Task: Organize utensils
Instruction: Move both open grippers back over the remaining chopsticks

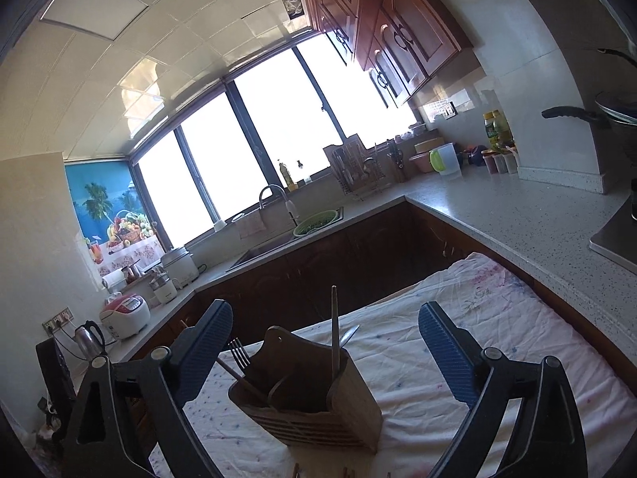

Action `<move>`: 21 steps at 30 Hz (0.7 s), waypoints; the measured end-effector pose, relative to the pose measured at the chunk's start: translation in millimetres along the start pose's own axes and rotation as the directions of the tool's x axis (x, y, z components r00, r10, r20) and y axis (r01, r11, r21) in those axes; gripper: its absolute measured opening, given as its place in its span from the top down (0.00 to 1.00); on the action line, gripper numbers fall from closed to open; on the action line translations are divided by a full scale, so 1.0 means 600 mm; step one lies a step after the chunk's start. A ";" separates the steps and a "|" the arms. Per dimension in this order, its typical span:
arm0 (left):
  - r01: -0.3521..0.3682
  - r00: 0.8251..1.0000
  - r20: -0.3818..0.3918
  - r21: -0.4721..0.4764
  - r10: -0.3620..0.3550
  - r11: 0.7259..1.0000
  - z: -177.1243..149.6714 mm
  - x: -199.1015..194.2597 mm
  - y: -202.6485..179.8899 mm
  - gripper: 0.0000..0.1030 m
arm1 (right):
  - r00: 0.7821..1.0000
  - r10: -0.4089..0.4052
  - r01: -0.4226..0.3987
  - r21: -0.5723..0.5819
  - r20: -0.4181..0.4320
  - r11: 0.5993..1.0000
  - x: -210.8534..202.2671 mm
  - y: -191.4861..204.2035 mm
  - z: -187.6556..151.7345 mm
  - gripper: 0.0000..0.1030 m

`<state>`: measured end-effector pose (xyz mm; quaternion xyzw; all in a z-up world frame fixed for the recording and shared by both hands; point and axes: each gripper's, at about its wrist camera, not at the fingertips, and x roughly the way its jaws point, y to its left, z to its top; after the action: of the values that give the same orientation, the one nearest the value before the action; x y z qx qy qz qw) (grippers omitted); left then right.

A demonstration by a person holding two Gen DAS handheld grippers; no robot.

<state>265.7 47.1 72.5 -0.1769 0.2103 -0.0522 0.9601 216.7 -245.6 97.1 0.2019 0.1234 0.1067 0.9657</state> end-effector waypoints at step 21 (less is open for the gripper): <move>-0.060 0.985 -0.159 -0.001 0.059 0.998 -0.174 -0.121 0.042 0.26 | 0.982 -0.081 0.067 -0.091 -0.168 0.994 -0.150 -0.007 -0.171 0.07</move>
<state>156.4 50.1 2.9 -0.1684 0.2917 -0.0369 0.9408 103.4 -235.3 21.6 0.1461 0.2090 0.0928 0.9625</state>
